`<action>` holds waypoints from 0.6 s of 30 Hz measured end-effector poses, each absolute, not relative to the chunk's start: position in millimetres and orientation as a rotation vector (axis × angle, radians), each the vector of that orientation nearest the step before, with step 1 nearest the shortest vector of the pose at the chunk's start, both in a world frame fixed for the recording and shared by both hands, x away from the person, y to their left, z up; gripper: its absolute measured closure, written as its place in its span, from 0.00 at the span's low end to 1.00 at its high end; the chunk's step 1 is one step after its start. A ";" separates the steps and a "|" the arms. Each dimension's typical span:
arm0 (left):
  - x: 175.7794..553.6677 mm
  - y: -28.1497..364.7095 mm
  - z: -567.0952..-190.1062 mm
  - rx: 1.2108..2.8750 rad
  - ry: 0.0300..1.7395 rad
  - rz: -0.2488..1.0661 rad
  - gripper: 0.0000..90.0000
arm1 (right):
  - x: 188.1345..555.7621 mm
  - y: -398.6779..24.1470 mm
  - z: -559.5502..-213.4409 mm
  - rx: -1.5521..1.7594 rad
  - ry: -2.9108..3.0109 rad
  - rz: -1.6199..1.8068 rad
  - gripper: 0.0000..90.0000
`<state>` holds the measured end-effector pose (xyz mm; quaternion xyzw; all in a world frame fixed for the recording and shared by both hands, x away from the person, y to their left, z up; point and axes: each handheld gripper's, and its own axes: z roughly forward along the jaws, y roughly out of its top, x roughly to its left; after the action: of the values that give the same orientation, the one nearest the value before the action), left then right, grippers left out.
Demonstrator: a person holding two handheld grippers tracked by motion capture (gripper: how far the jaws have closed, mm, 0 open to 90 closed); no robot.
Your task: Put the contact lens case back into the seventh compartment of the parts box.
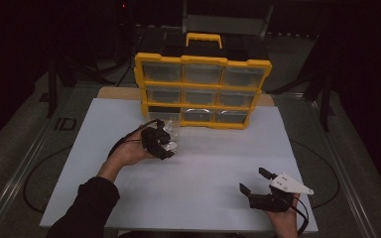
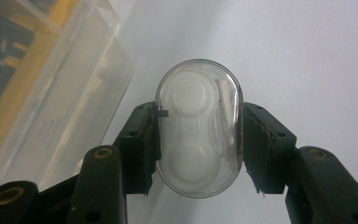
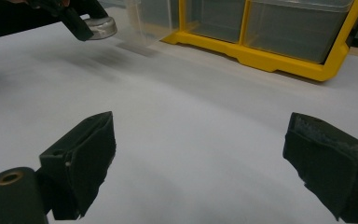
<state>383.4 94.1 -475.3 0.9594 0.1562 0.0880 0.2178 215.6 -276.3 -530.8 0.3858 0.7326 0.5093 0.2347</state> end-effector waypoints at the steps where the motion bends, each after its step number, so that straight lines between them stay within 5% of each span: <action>1: 383.2 94.2 -473.9 2.653 0.432 0.247 0.55 | 215.6 -276.4 -530.8 1.059 2.010 1.398 0.10; 18: 383.0 97.6 -455.2 2.639 0.416 0.276 0.55 | 215.9 -277.2 -531.1 1.063 2.009 1.402 0.10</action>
<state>383.0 97.6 -455.2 0.9572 0.1509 0.1001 0.2257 215.9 -277.2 -531.1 0.3869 0.7316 0.5105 0.2333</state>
